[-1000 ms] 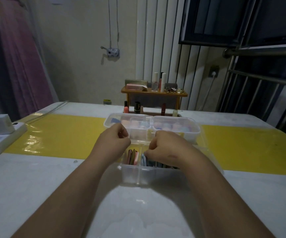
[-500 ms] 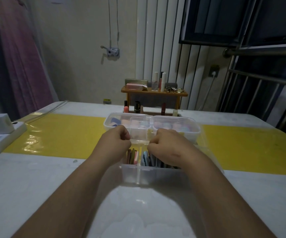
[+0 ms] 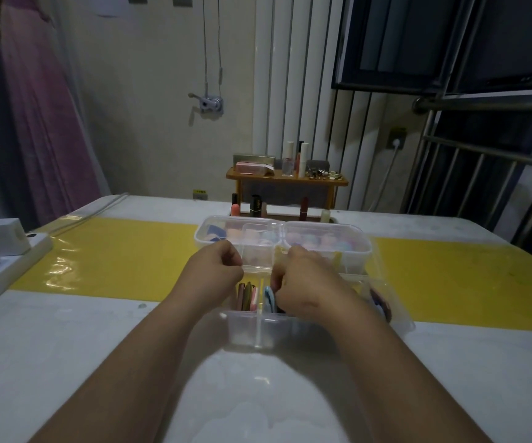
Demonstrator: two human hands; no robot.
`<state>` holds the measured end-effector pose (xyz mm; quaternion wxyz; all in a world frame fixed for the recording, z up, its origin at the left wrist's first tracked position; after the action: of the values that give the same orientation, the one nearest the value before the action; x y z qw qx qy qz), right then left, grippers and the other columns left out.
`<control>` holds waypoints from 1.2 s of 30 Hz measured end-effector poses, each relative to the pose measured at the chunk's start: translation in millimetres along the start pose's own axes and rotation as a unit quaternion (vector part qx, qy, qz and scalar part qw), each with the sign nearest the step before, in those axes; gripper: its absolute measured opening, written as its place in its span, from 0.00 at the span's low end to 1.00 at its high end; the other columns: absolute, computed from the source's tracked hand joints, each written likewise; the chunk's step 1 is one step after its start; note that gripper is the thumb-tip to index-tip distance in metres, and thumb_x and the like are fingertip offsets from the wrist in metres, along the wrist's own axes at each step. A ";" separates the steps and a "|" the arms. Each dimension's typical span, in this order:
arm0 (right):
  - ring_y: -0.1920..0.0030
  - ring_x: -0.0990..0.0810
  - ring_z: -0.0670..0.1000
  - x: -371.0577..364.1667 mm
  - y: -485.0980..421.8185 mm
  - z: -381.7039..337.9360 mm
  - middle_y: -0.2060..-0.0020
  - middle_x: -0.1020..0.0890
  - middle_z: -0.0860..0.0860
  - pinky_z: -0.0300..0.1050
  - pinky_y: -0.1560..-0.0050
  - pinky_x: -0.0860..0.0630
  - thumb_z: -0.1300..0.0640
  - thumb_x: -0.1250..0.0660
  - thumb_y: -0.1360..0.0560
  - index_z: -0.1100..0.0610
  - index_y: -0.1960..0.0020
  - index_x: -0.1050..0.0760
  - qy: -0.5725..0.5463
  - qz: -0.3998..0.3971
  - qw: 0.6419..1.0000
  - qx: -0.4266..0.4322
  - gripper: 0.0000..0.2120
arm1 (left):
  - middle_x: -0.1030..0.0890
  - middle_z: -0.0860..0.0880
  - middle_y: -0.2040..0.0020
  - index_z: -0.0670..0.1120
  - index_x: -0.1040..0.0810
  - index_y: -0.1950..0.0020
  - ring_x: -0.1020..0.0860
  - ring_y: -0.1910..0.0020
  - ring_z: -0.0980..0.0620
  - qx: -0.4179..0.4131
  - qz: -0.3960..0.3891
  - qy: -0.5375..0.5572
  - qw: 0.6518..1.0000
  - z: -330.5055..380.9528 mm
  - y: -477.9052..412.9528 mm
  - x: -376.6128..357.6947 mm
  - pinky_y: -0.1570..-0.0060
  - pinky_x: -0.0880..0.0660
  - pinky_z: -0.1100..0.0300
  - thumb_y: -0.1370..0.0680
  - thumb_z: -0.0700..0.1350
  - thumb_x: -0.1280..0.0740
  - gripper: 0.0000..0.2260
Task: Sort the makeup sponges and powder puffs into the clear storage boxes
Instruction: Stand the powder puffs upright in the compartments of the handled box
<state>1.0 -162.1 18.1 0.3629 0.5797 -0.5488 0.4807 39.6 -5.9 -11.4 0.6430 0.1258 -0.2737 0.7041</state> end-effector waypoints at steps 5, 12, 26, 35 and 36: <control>0.54 0.26 0.48 4.9 0.7 7.7 0.53 0.26 0.46 0.47 0.52 0.21 0.54 0.27 0.30 0.48 0.56 0.21 -0.031 0.048 0.998 -0.009 0.05 | 0.21 0.47 0.63 0.45 0.23 0.59 0.23 0.63 0.48 0.000 0.000 -0.007 1.000 1.4 -0.6 -0.7 0.67 0.30 0.59 0.29 0.35 0.34 0.06; 0.55 0.23 0.44 12.7 2.5 29.6 0.55 0.22 0.43 0.41 0.56 0.22 0.57 0.34 0.26 0.45 0.47 0.18 -0.144 0.033 0.989 -0.007 0.11 | 0.21 0.47 0.64 0.45 0.23 0.59 0.23 0.65 0.48 -0.003 -0.007 -0.003 1.000 0.1 -2.0 -1.4 0.67 0.28 0.58 0.28 0.36 0.34 0.05; 0.53 0.22 0.43 8.1 -3.8 45.2 0.50 0.20 0.43 0.37 0.56 0.25 0.62 0.39 0.22 0.45 0.49 0.19 -0.222 0.077 0.972 0.024 0.15 | 0.18 0.50 0.53 0.52 0.19 0.51 0.21 0.54 0.48 0.076 0.087 -0.107 0.988 -39.6 -20.5 27.5 0.54 0.25 0.56 0.25 0.39 0.35 0.10; 0.52 0.22 0.44 2.0 -6.2 47.8 0.51 0.21 0.43 0.42 0.51 0.22 0.60 0.38 0.21 0.42 0.50 0.20 -0.225 0.072 0.971 0.023 0.13 | 0.19 0.45 0.48 0.49 0.19 0.44 0.22 0.50 0.44 0.080 -0.024 -0.350 0.933 -49.1 -19.3 11.3 0.52 0.23 0.54 0.26 0.56 0.34 0.15; 0.52 0.23 0.43 1.4 -6.7 47.0 0.51 0.21 0.42 0.42 0.50 0.22 0.60 0.38 0.21 0.43 0.49 0.20 -0.223 0.072 0.972 0.025 0.13 | 0.20 0.46 0.49 0.49 0.20 0.45 0.22 0.51 0.44 0.079 -0.025 -0.350 0.933 -48.5 -19.2 11.1 0.54 0.23 0.54 0.26 0.56 0.33 0.15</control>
<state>15.0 -206.1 7.2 0.1813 0.6401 -0.6440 0.3777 65.2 30.4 -40.9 0.5124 0.4211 -0.4216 0.6184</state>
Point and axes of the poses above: each hand's wrist, its own y-axis away from the middle knuckle, its own x-axis out of the back of the hand, z = x × y, the point moved 3 cm from there along -y, towards the middle knuckle
